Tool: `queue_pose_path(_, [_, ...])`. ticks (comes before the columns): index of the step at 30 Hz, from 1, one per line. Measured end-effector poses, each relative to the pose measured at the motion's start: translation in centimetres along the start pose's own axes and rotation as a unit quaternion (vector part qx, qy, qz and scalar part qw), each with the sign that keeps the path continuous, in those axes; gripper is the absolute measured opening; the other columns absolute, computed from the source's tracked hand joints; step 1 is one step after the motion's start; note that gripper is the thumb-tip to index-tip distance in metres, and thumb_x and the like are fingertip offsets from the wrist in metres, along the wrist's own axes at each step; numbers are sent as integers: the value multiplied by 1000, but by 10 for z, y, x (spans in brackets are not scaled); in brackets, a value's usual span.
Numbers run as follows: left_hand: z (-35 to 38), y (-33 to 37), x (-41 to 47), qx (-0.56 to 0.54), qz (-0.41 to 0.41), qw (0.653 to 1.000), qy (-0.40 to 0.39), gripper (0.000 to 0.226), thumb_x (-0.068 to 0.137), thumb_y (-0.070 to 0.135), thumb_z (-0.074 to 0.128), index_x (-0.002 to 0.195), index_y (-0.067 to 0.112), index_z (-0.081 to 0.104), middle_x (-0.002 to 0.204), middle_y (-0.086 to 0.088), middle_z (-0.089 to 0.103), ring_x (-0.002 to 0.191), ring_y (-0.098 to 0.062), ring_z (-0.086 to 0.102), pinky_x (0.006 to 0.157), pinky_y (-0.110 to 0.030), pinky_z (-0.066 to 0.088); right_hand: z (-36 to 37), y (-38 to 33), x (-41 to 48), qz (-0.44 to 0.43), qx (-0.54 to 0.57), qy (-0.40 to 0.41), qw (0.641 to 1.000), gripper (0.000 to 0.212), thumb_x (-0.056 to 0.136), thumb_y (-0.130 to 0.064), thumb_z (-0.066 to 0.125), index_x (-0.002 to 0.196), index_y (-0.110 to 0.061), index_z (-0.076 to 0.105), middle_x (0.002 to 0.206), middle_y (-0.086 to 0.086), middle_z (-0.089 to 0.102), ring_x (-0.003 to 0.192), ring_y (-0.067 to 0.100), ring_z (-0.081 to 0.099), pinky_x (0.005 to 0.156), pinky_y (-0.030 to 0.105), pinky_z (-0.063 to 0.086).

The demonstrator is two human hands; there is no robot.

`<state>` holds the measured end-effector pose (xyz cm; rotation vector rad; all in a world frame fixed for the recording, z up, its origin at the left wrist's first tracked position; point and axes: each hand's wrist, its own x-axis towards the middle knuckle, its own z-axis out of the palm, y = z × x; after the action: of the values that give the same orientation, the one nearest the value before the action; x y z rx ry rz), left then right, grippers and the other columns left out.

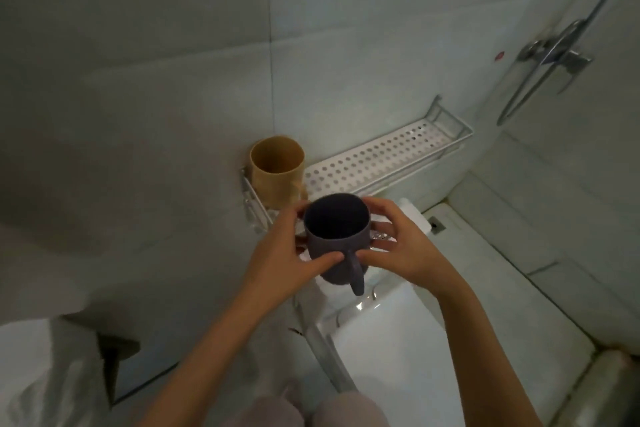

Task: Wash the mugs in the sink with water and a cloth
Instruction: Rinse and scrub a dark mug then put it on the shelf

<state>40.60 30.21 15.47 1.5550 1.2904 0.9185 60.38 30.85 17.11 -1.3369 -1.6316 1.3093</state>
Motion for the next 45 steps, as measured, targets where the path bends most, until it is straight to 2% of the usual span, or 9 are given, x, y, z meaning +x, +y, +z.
queue_pose_path(3, [-2,28,33,44,41,998,19,69,70,31,79,124,32,37,115,27,47,103,5,52,80,-9,47,-26,-17,27,-28,11,5,1000,62,74,6,72,119,-27,45,124,-7,52,110,7,57,84,20,51])
queue_pose_path(6, [-2,48,64,104,70,990,66,73,72,30,77,132,22,36,128,9,51,115,-7,49,90,-18,43,-47,-32,58,-65,13,20,998,61,73,10,71,114,-30,48,120,-10,54,110,9,57,83,19,51])
queue_pose_path(13, [-5,50,116,285,25,949,132,66,73,39,75,126,19,40,128,-2,51,118,-17,47,91,-23,38,-63,-24,133,-103,-92,8,990,63,71,-5,79,120,-27,46,119,-10,55,111,10,55,88,28,51])
queue_pose_path(22, [6,22,129,441,-44,883,155,59,80,54,61,124,19,45,131,1,46,126,-16,37,110,-30,24,-50,20,174,-95,-84,-51,991,63,71,-2,78,121,-23,47,117,-3,57,103,10,57,79,18,53])
queue_pose_path(26, [7,20,127,497,-36,853,155,53,85,54,53,124,19,50,137,0,42,130,-19,32,111,-32,20,-45,25,177,-84,-54,-61,993,61,72,3,76,117,-25,45,109,-13,55,96,3,57,75,13,51])
queue_pose_path(34, [11,22,124,509,-39,846,152,48,91,49,46,128,18,51,147,-1,35,138,-20,25,115,-36,11,-45,31,183,-94,-113,-70,987,66,70,-8,80,120,-28,41,123,-2,51,102,18,57,85,42,54])
queue_pose_path(40, [6,25,114,513,21,845,149,51,85,38,62,129,16,49,140,-9,41,131,-27,36,112,-40,24,-56,11,171,-68,-154,-80,982,88,73,2,75,144,-14,25,130,-1,41,106,15,49,87,29,45])
queue_pose_path(42, [1,31,102,472,106,857,180,47,75,24,75,117,9,59,122,-13,57,110,-31,55,94,-39,45,-58,-5,158,-96,-121,0,988,71,78,9,66,138,-13,35,125,2,49,102,17,52,84,29,47])
queue_pose_path(45, [-10,39,65,295,179,915,208,31,83,18,64,111,6,61,113,-10,60,100,-20,57,83,-27,47,-35,-41,124,-151,-33,46,987,41,86,7,58,120,-15,50,104,-8,60,91,10,60,80,15,49])
